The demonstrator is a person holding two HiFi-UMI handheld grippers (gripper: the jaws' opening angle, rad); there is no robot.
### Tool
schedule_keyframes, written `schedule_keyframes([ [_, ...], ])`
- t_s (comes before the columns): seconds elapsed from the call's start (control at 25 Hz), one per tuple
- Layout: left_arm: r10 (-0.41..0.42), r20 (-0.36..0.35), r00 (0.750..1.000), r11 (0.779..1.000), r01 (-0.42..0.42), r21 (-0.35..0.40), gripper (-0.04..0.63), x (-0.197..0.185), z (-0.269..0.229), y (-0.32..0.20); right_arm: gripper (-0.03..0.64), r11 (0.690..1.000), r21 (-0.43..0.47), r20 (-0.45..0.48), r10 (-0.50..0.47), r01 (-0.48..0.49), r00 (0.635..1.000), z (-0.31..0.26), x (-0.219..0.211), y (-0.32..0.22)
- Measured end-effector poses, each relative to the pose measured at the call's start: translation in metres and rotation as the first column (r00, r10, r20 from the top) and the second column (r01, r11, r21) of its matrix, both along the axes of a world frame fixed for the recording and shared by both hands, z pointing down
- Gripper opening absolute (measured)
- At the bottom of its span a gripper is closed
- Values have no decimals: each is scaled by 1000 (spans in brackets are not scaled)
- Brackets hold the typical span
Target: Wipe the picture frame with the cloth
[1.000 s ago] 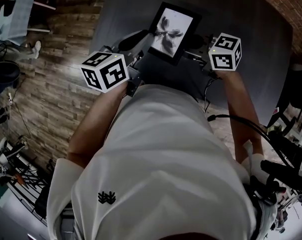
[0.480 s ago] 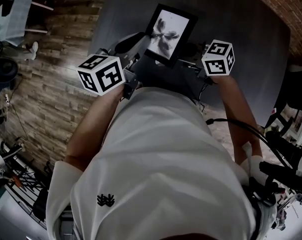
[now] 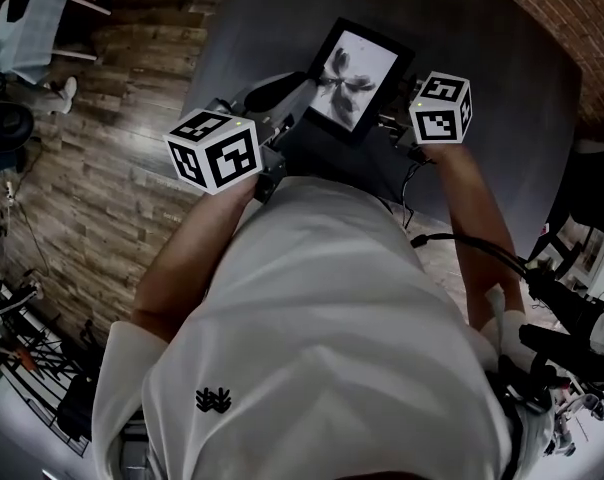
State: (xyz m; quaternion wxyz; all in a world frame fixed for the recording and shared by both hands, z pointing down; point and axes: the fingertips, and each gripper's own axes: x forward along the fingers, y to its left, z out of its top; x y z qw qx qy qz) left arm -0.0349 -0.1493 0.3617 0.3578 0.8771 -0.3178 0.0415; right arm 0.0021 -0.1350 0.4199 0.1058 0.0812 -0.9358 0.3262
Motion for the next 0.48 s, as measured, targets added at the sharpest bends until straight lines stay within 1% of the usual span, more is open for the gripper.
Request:
schedule_keyframes([
  [0.16, -37, -11, 999, 999, 37, 1, 74, -19, 1, -7, 146, 992, -5, -34, -125, 125, 992, 10, -37, 33],
  [0.28, -84, -10, 996, 996, 85, 9, 75, -52, 2, -13, 146, 983, -7, -91, -186, 186, 978, 21, -63, 59],
  [0.36, -127, 6, 992, 992, 127, 15, 74, -77, 7, -21, 146, 985, -11, -137, -174, 174, 975, 31, -71, 69],
  [0.48, -195, 58, 979, 981, 194, 16, 74, -107, 26, -45, 146, 996, -23, -194, -85, 82, 977, 43, -58, 66],
])
